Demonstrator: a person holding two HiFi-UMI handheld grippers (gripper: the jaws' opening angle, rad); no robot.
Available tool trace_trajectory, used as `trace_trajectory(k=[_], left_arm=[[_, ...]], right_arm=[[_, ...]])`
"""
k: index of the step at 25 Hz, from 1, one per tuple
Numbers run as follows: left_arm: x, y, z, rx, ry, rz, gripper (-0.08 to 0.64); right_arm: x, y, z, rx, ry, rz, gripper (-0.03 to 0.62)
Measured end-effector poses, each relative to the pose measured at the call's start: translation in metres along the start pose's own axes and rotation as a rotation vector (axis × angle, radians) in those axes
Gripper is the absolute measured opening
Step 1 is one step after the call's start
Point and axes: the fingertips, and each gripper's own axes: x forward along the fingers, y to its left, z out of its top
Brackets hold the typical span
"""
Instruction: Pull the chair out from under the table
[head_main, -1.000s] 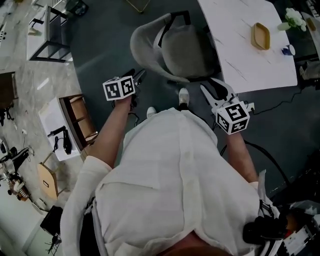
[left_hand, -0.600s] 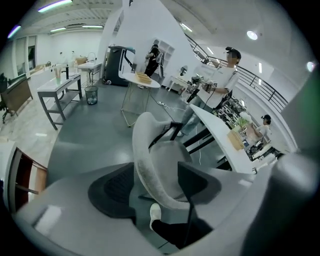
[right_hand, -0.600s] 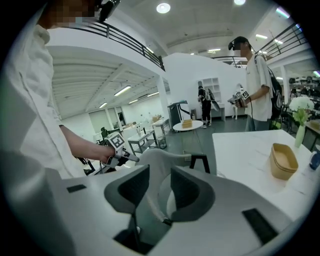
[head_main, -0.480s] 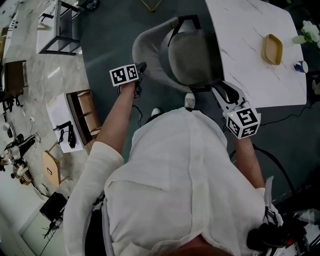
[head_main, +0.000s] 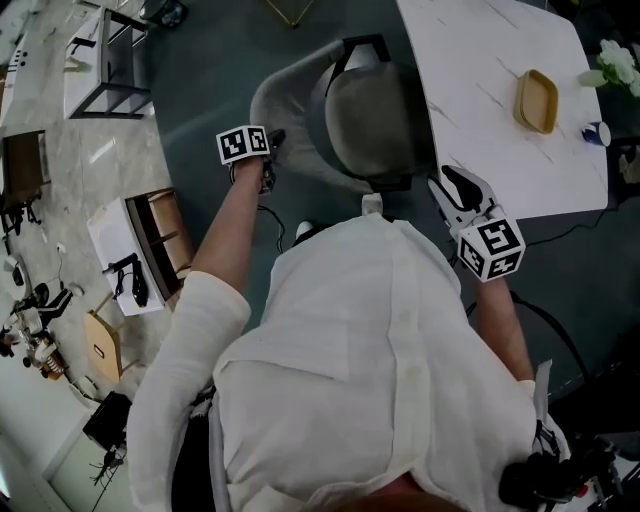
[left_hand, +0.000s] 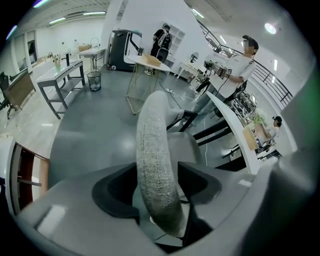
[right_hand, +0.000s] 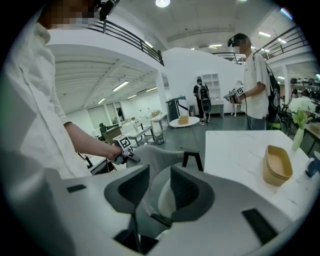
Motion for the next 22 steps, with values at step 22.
trace_trajectory(k=[22], left_arm=[[0.001,0.000,-0.004,-0.159,0.021,0.067,0.066]], right_arm=[[0.000,0.010,-0.002,0.028,0.018,-0.023,0.117]])
